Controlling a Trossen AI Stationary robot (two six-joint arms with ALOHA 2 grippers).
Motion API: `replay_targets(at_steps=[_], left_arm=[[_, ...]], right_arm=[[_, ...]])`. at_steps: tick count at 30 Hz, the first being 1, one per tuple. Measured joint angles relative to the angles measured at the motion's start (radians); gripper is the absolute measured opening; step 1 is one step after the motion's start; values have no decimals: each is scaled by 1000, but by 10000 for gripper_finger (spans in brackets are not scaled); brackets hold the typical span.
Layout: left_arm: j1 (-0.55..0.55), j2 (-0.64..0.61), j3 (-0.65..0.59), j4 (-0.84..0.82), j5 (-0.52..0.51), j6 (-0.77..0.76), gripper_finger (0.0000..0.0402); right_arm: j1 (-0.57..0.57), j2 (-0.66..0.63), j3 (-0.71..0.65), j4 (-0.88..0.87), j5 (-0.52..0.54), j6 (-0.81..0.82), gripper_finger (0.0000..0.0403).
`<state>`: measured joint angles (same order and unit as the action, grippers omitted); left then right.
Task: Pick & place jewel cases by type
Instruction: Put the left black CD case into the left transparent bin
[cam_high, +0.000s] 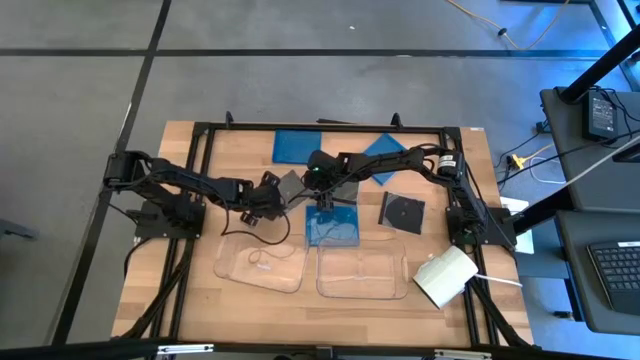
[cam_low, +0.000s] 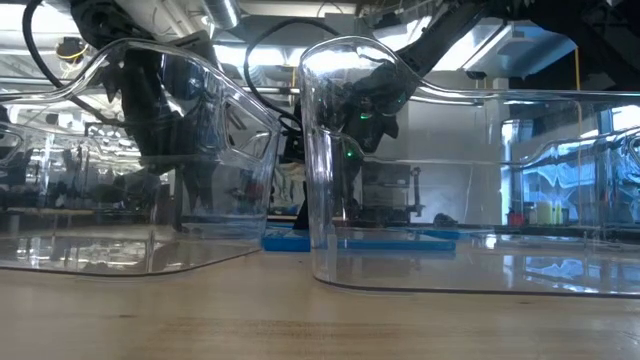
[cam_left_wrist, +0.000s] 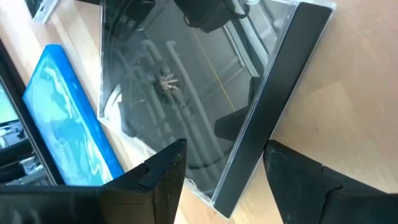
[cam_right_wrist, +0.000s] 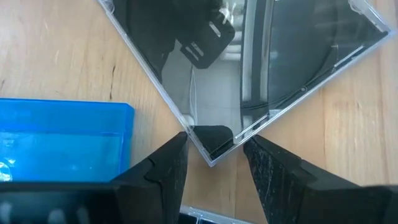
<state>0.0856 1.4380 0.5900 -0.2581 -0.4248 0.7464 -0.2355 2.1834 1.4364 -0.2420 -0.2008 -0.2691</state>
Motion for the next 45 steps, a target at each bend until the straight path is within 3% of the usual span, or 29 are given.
replay_targets(at_steps=[7, 15, 45], left_arm=[[-21, 0, 0, -4, -5, 0, 173], [-48, -1, 0, -9, -82, 42, 144], [-59, -93, 0, -40, -54, 72, 73]], right_arm=[[0, 0, 0, -1, 0, -16, 168], [0, 0, 0, -6, 0, -35, 168], [0, 0, 0, -7, -3, -54, 168]])
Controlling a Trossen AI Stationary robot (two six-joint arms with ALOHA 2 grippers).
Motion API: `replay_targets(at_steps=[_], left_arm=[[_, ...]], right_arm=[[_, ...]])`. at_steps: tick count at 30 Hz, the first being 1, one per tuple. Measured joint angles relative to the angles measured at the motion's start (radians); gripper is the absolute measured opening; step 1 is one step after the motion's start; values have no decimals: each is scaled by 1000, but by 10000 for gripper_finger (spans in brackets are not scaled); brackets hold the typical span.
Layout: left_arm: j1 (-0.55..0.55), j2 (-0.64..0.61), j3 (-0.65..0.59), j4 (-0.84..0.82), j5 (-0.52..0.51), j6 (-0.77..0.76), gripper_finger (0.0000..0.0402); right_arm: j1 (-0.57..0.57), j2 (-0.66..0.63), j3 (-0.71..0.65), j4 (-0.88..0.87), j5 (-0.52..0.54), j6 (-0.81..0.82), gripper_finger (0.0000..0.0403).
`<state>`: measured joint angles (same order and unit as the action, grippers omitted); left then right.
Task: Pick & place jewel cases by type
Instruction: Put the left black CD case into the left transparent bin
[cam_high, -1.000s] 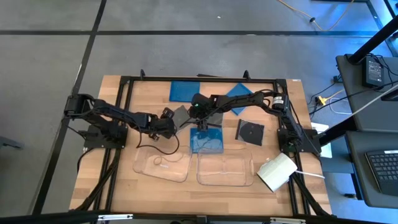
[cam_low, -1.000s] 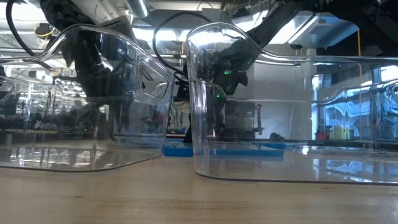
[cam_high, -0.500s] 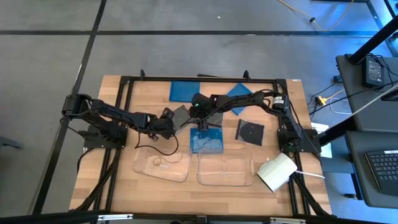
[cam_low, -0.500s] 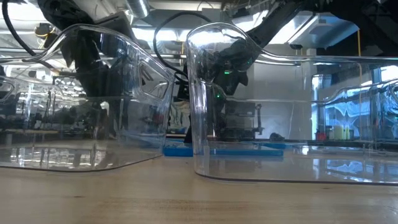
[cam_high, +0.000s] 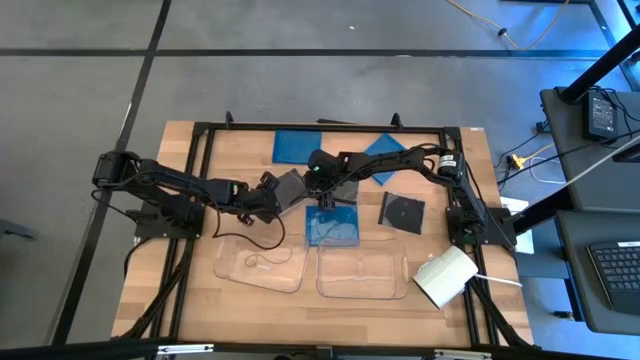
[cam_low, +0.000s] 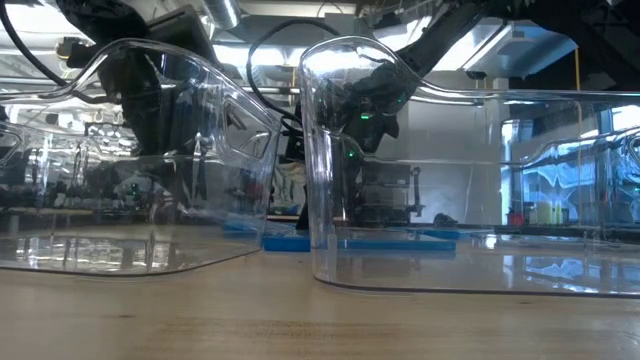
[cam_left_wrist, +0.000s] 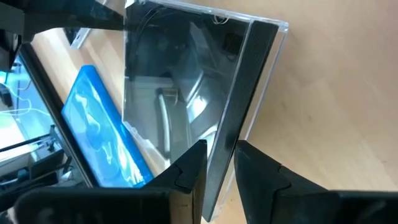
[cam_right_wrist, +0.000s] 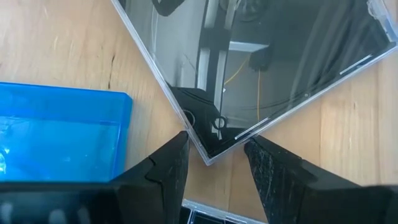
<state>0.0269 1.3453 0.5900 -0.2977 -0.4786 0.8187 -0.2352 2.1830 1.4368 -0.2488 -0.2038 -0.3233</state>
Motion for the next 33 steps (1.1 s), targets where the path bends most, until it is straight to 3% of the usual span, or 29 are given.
replay_targets(at_steps=[33], left_arm=[[-21, -36, 0, 1, 2, 33, 16]], right_arm=[[17, 0, 0, -1, -31, -2, 168]])
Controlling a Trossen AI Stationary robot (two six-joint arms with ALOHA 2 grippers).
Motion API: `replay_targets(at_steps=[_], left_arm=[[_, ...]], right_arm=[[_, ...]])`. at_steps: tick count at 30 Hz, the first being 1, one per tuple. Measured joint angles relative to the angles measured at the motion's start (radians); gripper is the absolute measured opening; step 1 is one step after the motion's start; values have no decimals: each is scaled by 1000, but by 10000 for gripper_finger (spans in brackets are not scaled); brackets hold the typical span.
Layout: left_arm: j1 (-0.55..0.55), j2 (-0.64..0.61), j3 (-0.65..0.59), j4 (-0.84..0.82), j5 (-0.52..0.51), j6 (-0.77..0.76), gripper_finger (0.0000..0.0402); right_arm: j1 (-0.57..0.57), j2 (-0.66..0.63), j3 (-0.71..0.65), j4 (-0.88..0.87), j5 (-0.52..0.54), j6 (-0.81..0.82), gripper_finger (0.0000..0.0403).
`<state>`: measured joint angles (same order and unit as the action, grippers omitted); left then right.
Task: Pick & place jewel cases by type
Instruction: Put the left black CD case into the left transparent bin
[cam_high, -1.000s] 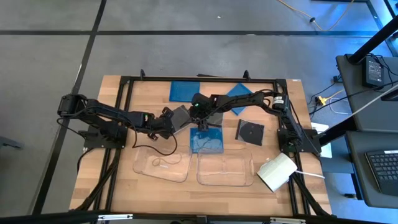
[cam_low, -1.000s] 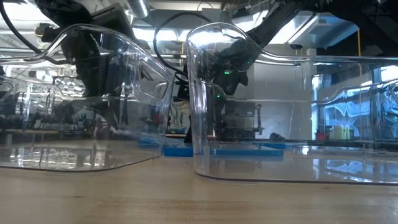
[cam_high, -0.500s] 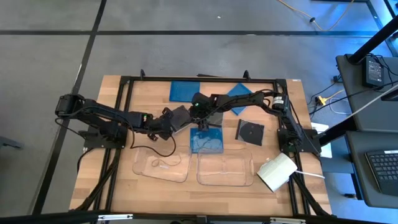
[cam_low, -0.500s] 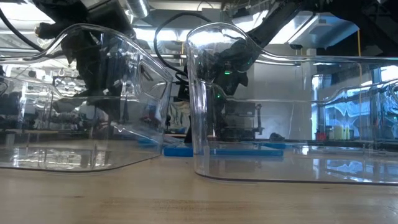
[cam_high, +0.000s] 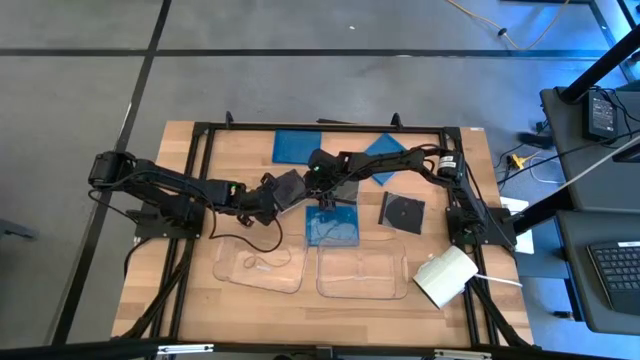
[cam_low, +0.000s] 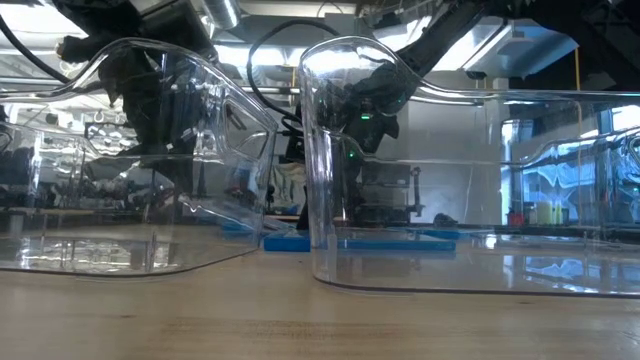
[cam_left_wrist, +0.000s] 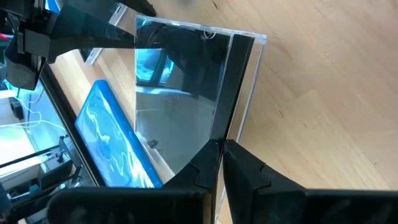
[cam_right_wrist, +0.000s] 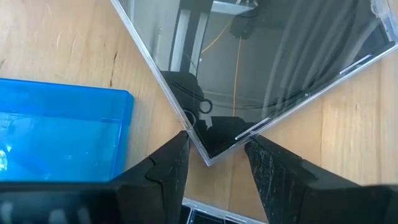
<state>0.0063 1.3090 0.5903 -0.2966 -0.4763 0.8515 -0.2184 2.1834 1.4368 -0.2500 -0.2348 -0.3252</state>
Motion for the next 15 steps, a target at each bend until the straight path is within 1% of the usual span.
replay_targets(at_steps=[4, 15], left_arm=[[0, 0, 0, 0, 0, 24, 16], [0, 1, 0, 0, -7, 26, 13]], right_arm=[[0, 0, 0, 1, 0, 0, 168], [0, 0, 0, 3, 0, 0, 168]])
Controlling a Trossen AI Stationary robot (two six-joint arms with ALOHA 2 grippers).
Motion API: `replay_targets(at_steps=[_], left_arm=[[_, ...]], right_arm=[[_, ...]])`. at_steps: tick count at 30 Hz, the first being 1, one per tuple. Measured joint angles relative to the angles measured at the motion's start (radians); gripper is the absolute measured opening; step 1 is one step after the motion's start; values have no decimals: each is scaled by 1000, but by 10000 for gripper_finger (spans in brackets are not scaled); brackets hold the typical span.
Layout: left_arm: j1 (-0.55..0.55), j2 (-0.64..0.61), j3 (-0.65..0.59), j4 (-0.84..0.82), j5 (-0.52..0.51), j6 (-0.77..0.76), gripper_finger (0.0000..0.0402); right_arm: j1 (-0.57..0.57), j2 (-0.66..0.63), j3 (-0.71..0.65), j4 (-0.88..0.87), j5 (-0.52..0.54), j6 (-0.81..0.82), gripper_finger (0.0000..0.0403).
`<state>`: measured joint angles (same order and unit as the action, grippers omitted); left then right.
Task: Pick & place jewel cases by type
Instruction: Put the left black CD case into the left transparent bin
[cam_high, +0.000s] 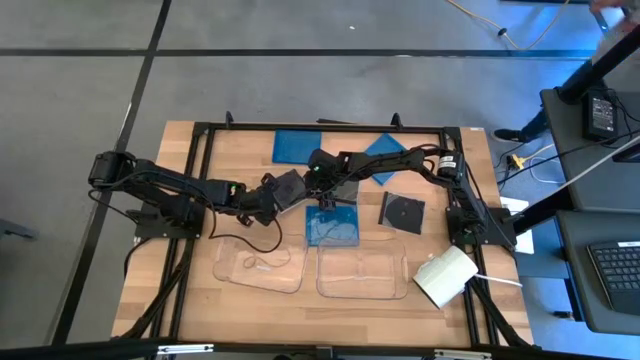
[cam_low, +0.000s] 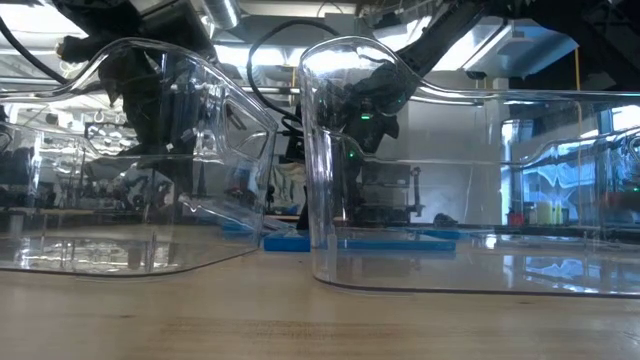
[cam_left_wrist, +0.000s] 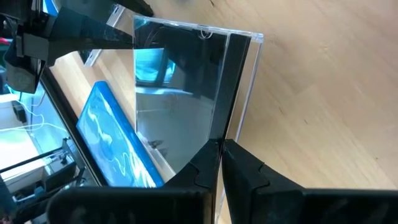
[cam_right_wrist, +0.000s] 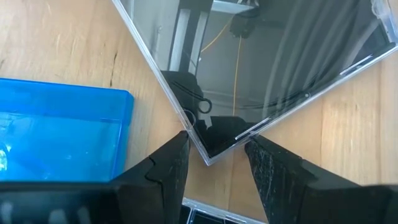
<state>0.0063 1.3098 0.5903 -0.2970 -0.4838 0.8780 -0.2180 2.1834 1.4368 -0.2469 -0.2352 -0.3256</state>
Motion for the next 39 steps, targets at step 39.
replay_targets(at_steps=[39], left_arm=[[-61, -28, 8, 454, -10, -61, 10]], right_arm=[[85, 6, 1, 42, -83, -52, 168]])
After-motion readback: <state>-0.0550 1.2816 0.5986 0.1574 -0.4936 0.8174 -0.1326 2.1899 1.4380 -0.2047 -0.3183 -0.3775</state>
